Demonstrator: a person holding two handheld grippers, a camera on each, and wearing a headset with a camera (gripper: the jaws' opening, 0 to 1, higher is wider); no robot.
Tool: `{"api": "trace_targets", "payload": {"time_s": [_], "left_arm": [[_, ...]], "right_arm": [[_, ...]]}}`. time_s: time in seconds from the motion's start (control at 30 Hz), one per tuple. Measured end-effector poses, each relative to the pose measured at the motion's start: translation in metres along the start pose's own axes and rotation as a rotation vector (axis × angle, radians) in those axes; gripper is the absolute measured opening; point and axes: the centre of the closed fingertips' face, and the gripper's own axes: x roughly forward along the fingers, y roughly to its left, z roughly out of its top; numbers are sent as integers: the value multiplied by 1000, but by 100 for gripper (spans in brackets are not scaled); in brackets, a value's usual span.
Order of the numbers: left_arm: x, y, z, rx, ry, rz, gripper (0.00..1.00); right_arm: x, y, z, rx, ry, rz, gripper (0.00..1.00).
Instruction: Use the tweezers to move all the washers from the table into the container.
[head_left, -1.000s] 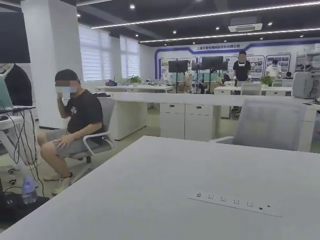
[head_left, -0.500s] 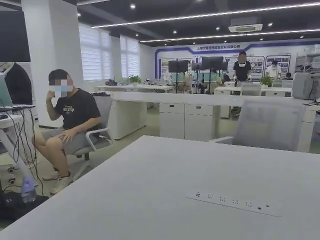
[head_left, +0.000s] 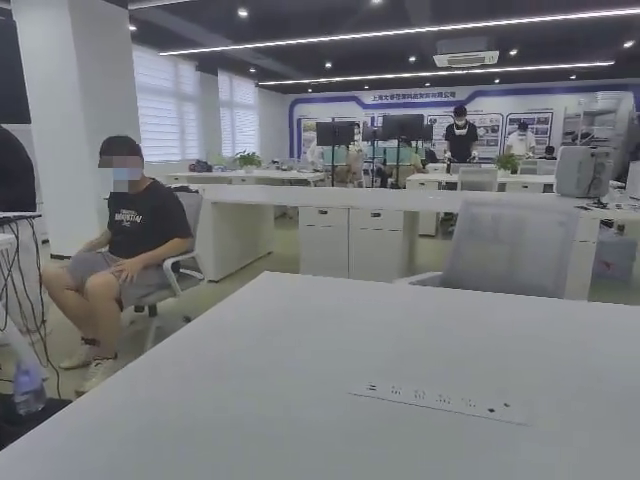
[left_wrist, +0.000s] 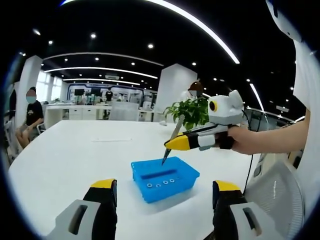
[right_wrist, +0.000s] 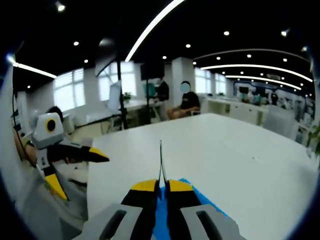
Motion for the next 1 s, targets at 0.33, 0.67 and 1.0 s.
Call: {"api": "trace_targets", "payload": {"time_s": [0.33,0.67,1.0], "left_arm": [[1,-7,-2,6,21,-26,79],[0,-29,-19,10,135,-161,66],[5,-78,-16,92,260,-432,25]], "right_arm": [[-45,27,-29,39,44,19,3],[-58,64,-72,48,165,177,3],[-63,86,-96,-78,287,282,3]]}}
